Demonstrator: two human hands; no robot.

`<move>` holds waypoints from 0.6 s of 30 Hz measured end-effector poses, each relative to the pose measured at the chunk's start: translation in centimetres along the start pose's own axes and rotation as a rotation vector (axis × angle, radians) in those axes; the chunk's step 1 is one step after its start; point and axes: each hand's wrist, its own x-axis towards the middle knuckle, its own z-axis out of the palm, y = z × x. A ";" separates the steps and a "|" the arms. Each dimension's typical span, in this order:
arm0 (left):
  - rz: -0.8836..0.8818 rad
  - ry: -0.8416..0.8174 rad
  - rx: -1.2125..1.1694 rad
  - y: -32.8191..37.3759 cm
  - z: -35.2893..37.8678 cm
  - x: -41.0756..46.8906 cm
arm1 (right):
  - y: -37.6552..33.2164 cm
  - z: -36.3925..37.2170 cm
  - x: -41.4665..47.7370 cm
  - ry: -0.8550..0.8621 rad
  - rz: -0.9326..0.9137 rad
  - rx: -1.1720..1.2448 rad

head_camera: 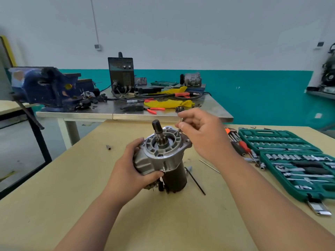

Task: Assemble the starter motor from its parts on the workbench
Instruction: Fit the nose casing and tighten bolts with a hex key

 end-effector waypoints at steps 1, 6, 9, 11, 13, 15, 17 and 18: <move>0.004 -0.014 0.000 0.1 0.0 0.2 | 0.1 -0.1 0.2 -0.009 -0.002 -0.014; -0.001 -0.082 0.038 0.8 0.1 1.6 | 0.9 -2.1 0.7 -0.083 -0.009 -0.088; -0.001 -0.124 0.081 1.3 0.2 3.0 | 2.0 -3.0 0.6 -0.094 0.023 -0.071; -0.011 -0.165 0.097 1.7 0.3 3.9 | 2.7 -3.3 0.8 -0.095 0.029 -0.086; -0.023 -0.215 0.107 2.1 0.4 4.8 | 3.3 -3.5 1.1 -0.087 0.041 -0.106; -0.027 -0.258 0.106 2.5 0.5 5.6 | 3.8 -3.6 1.3 -0.063 0.066 -0.128; -0.036 -0.315 0.100 3.0 0.6 6.3 | 4.3 -3.6 1.1 -0.036 0.084 -0.134; -0.045 -0.347 0.098 3.2 0.7 6.6 | 4.6 -3.7 0.9 -0.019 0.091 -0.125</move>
